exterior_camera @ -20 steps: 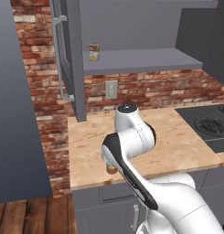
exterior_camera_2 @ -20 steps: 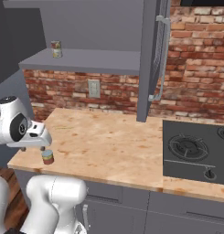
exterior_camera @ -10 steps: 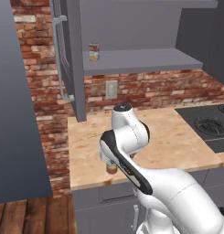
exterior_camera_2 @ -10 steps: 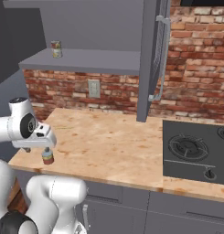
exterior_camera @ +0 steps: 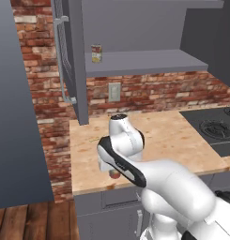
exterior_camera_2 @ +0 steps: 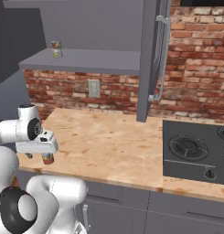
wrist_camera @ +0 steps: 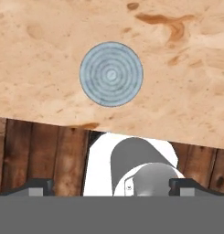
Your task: Restock the canned food cabinet by taking the new fresh canned food from the counter and placing it in the cabinet. Then, take the old canned food from the cabinet and place it on the counter.
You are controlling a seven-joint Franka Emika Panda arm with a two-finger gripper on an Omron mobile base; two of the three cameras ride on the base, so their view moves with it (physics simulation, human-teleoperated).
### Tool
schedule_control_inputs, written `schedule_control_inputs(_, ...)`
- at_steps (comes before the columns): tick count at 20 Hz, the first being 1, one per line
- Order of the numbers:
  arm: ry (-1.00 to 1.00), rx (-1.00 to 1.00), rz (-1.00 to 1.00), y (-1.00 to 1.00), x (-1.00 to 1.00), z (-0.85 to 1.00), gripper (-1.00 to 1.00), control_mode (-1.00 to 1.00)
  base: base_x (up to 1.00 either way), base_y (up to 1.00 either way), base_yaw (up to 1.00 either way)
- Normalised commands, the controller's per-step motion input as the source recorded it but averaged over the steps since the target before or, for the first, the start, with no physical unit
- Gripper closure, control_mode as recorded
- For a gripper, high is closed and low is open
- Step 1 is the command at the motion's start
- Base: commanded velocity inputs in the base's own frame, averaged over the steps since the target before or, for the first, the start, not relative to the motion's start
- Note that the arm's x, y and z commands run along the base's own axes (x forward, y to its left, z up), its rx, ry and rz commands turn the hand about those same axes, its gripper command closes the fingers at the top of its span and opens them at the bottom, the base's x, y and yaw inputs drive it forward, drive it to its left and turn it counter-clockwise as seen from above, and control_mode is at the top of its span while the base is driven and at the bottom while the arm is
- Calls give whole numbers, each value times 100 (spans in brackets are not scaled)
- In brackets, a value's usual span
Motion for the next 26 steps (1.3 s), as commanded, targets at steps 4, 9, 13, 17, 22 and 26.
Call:
schedule_control_inputs(4,0,0,0,0,23,-31,-100,-100,0,0,0)
schedule_control_inputs(9,0,0,0,0,21,-24,-100,-100,0,0,0)
schedule_control_inputs(13,0,0,0,1,17,-18,-100,-100,0,0,0)
schedule_control_inputs(17,0,2,0,15,19,-18,-100,-100,0,0,0)
schedule_control_inputs(22,0,1,0,25,15,-19,-100,-100,0,0,0)
schedule_control_inputs(26,0,0,0,12,20,-17,-100,-100,0,0,0)
